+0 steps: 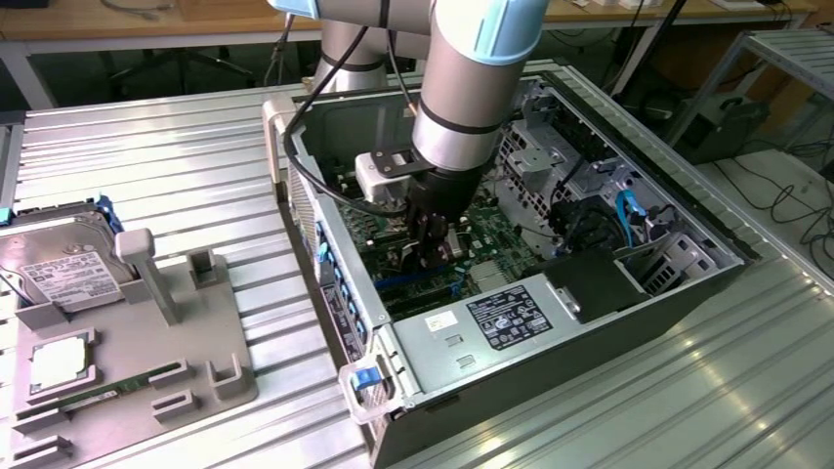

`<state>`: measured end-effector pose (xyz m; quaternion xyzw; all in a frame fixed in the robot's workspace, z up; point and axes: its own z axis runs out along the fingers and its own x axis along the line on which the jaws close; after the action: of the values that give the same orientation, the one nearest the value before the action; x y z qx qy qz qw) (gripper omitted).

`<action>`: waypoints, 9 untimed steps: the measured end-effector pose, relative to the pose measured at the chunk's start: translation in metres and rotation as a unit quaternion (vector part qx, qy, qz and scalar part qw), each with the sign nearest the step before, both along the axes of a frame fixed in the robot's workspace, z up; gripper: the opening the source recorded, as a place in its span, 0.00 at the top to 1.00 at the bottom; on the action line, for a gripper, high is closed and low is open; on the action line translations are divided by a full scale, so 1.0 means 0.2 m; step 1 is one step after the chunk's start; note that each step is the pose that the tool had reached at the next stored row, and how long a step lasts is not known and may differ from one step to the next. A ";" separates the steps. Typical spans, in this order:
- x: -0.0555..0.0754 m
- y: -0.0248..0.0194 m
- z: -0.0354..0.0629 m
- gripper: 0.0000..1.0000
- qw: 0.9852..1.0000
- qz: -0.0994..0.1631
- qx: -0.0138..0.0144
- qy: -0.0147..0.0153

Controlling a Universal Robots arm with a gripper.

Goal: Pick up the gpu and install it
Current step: 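Insert the gpu into the slot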

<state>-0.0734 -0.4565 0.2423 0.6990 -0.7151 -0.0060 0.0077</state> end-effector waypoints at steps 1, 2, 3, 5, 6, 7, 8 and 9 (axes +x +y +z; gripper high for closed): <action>0.00 0.000 0.000 0.72 1.000 0.000 0.000 0.000; 0.00 0.000 0.000 0.72 1.000 0.000 0.000 0.000; 0.00 0.000 0.000 0.72 1.000 0.001 0.000 0.000; 0.00 0.000 0.000 0.72 1.000 0.002 0.000 0.000; 0.00 0.000 -0.001 0.72 1.000 0.003 0.000 0.000; 0.00 0.000 -0.001 0.72 1.000 0.003 0.000 0.000; 0.00 0.000 -0.001 0.72 1.000 0.004 0.000 0.000; 0.00 0.000 -0.002 0.72 1.000 0.005 0.000 0.000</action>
<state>-0.0734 -0.4565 0.2420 0.7026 -0.7115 -0.0058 0.0078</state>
